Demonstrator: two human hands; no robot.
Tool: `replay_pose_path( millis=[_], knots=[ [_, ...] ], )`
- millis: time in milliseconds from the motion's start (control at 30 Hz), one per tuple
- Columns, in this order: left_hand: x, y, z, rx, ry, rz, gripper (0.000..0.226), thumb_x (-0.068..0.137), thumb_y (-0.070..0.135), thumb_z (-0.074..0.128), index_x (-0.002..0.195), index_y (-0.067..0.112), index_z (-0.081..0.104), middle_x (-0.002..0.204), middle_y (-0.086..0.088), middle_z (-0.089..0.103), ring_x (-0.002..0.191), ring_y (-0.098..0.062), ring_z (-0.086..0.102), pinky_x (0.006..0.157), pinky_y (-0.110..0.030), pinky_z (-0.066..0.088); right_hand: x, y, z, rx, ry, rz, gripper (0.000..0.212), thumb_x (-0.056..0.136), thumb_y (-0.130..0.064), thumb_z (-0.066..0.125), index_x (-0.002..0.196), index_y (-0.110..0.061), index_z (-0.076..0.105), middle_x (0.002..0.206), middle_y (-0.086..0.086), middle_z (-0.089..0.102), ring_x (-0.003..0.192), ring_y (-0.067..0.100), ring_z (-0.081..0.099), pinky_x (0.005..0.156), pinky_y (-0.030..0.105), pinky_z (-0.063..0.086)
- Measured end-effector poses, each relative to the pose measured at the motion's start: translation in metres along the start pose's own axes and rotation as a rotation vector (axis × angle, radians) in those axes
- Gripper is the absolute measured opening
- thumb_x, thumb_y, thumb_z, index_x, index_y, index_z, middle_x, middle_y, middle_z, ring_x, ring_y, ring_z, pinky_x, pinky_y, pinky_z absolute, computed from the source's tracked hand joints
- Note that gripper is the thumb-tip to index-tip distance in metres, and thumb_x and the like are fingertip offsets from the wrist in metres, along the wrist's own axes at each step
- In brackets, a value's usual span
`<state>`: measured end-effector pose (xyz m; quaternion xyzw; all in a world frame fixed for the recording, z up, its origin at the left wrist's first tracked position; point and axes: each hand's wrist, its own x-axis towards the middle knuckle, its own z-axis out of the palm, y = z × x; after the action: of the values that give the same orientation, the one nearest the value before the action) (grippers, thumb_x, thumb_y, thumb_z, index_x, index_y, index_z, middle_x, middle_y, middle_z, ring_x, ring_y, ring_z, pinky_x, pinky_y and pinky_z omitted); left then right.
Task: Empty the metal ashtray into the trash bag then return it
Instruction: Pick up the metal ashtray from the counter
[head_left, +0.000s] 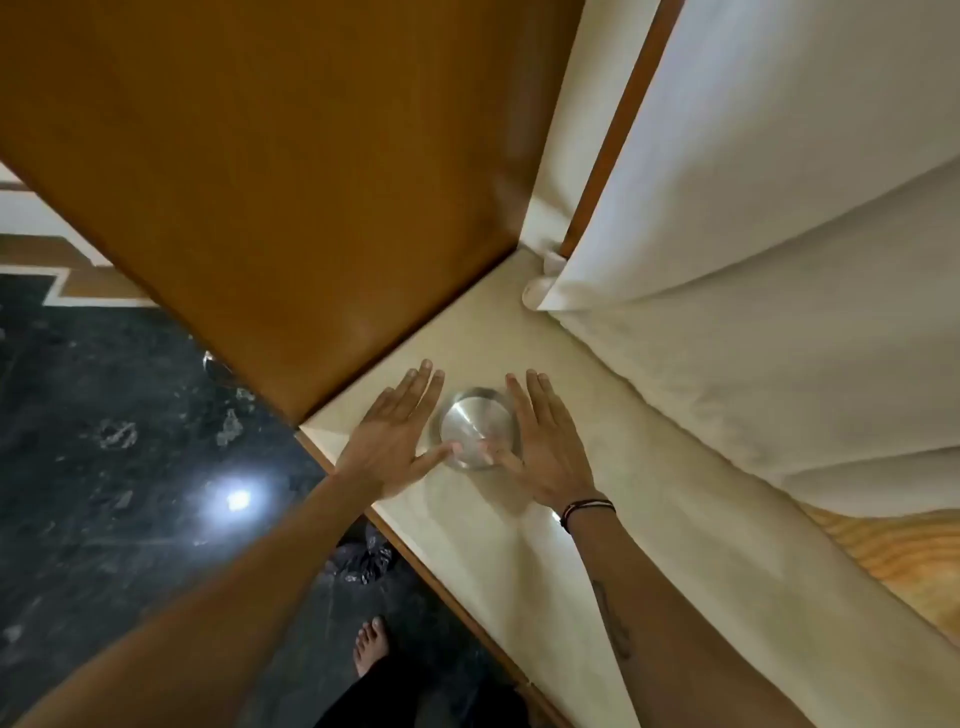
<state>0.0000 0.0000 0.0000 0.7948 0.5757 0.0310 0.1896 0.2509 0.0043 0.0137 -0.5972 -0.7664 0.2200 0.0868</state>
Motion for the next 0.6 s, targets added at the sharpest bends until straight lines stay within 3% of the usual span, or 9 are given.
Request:
replay_pose_path(
  millis=[200,300,433,500,600],
  knots=[
    [0.013,-0.003,0.032,-0.219,-0.143,0.022,0.132,0.079,0.094,0.037,0.175,0.016,-0.009,0.185,0.003,-0.011,0.169,-0.008,-0.003,0.134,-0.03,0.018,-0.005,0.011,0.04,0.048,-0.036,0.06,0.132,0.075,-0.101,0.051,0.171,-0.016,0.02,0.181,0.009,0.024,0.168,0.026,0.022,0.13,0.043,0.035],
    [0.019,-0.006,0.033,-0.333,-0.108,-0.009,0.136,0.074,0.096,0.046,0.176,0.022,-0.006,0.186,0.009,-0.002,0.17,-0.009,0.009,0.129,-0.029,0.029,-0.003,0.011,0.044,0.065,0.0,0.077,0.121,0.081,-0.08,0.073,0.171,-0.019,0.022,0.18,0.004,0.026,0.165,0.025,0.031,0.119,0.047,0.053],
    [0.021,-0.003,0.032,-0.502,-0.109,-0.1,0.126,0.08,0.06,0.087,0.175,0.035,0.01,0.18,0.01,0.029,0.161,-0.018,0.039,0.126,-0.038,0.042,-0.006,0.003,0.048,0.18,0.003,0.171,0.121,0.077,-0.065,0.089,0.171,-0.029,0.022,0.179,-0.005,0.029,0.157,0.024,0.045,0.116,0.044,0.055],
    [0.023,-0.004,0.031,-0.606,-0.087,-0.136,0.125,0.072,0.049,0.097,0.173,0.033,0.025,0.171,0.005,0.048,0.153,-0.021,0.05,0.125,-0.037,0.045,-0.008,-0.003,0.048,0.316,0.033,0.222,0.117,0.073,-0.061,0.095,0.166,-0.036,0.029,0.169,-0.009,0.045,0.144,0.021,0.057,0.112,0.042,0.057],
    [0.021,-0.011,0.028,-0.832,-0.092,-0.17,0.12,0.057,0.039,0.105,0.163,0.04,0.048,0.153,0.009,0.066,0.142,-0.012,0.062,0.123,-0.039,0.051,-0.014,-0.014,0.045,0.506,0.072,0.277,0.114,0.069,-0.05,0.101,0.163,-0.037,0.036,0.154,-0.016,0.057,0.133,0.009,0.059,0.105,0.024,0.054]
  ],
)
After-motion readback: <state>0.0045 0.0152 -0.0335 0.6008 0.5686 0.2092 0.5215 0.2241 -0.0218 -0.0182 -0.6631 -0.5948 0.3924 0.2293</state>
